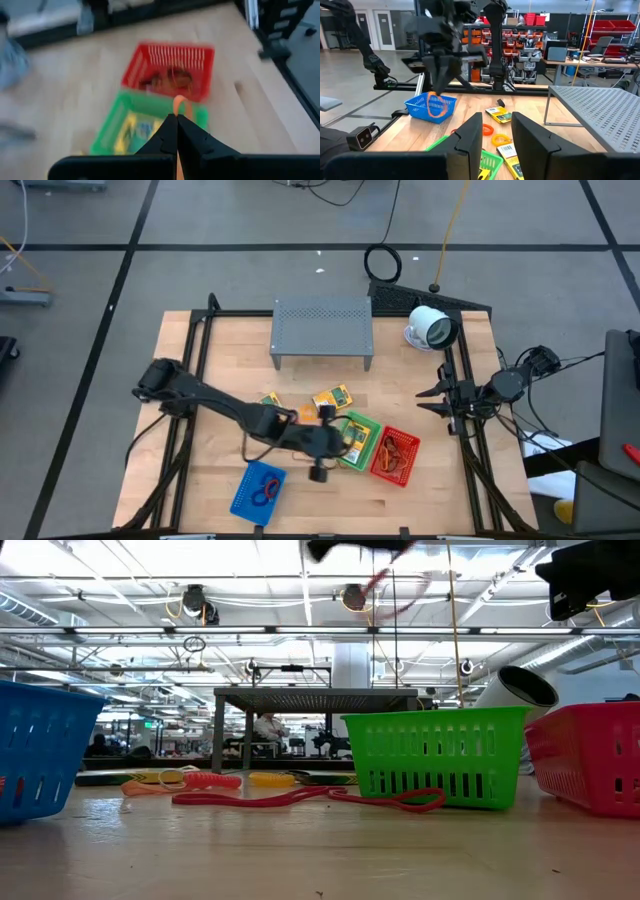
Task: Pick & Place Office Desk Supplies
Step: Put the orange rubber band into the red bin
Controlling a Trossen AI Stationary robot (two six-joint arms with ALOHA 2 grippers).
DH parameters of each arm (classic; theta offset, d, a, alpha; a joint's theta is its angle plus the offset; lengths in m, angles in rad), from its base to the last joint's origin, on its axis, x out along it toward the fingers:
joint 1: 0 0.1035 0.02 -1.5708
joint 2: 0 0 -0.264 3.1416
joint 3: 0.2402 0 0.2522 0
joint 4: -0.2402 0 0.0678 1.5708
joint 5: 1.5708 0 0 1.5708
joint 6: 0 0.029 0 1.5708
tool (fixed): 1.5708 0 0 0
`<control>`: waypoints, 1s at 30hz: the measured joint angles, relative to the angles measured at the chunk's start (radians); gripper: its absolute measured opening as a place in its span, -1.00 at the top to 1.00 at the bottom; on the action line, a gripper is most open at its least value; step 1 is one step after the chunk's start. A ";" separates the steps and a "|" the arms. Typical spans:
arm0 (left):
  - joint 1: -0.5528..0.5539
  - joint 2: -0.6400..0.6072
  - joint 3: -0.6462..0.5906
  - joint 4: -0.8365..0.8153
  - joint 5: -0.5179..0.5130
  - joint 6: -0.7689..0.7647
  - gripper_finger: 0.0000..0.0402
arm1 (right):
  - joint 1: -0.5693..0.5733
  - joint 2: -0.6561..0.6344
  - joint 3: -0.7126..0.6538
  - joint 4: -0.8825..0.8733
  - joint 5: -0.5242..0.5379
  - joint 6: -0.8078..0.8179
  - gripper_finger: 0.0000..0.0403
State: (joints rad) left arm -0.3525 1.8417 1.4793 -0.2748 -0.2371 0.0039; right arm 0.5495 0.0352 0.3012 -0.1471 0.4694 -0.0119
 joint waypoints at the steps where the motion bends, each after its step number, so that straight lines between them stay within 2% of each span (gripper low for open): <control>1: 0.004 0.031 0.040 0.016 0.001 0.028 0.99 | 0.000 0.000 0.000 0.000 0.000 0.000 0.53; 3: 0.016 0.094 0.114 0.029 0.016 0.072 0.99 | 0.000 0.000 0.000 0.000 0.000 0.000 0.53; 8: 0.040 0.256 0.321 0.101 0.130 0.134 0.99 | 0.000 0.000 0.000 0.000 0.000 0.000 0.53; 15: 0.062 0.443 0.517 0.104 0.162 0.143 0.99 | 0.000 0.000 0.000 0.000 0.000 0.000 0.52; 30: 0.140 0.573 0.527 0.179 0.138 0.063 0.98 | 0.000 0.000 0.000 0.001 0.000 0.000 0.53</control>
State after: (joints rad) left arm -0.2124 2.4143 2.0064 -0.0955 -0.0992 0.0671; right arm 0.5499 0.0351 0.3012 -0.1465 0.4698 -0.0120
